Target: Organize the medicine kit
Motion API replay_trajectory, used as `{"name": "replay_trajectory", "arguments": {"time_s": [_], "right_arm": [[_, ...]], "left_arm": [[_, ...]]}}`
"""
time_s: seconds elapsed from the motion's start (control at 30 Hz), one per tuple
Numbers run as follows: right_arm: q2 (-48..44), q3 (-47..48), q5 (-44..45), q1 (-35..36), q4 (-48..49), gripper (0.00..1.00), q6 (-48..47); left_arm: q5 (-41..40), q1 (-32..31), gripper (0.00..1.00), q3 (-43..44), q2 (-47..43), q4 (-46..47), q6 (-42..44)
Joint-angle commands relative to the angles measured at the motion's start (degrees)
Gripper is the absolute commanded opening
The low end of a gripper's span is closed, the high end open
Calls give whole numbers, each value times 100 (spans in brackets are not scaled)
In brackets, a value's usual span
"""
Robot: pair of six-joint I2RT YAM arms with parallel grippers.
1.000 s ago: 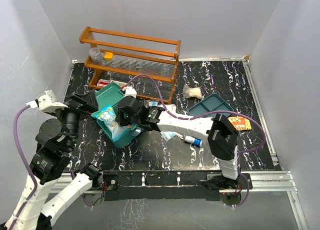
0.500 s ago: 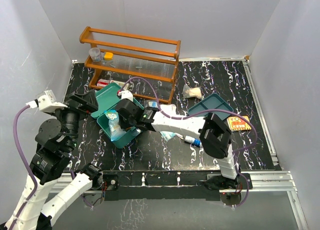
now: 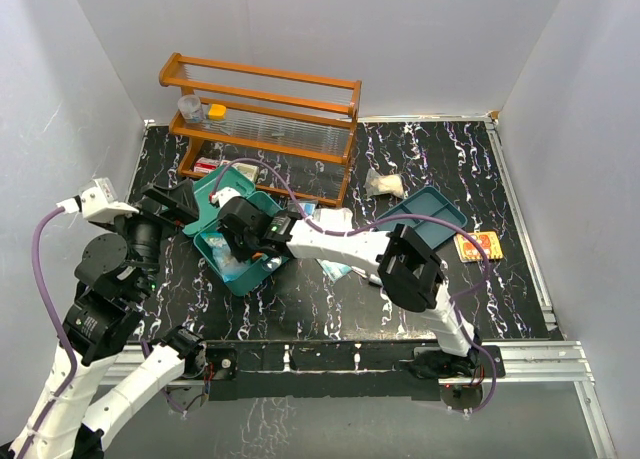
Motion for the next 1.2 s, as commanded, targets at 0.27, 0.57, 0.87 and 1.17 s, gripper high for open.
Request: {"name": "replay_trajectory", "arguments": {"time_s": [0.27,0.57,0.87,1.17], "right_arm": [[682,928,-30,-82,-267,0,-664],[1042,1262,224,-79,-472,0,-796],[689,1614,117,-92,-565,36,-194],[-521,890,257,-235,-343,46,352]], "left_arm": [[-17,-8,95,64,72,-73,-90],[-52,-11,95,51,73,-73,-81],[-57,-15,95,78,81,-42,-82],[79,-15,95,170,94,-19,-27]]}}
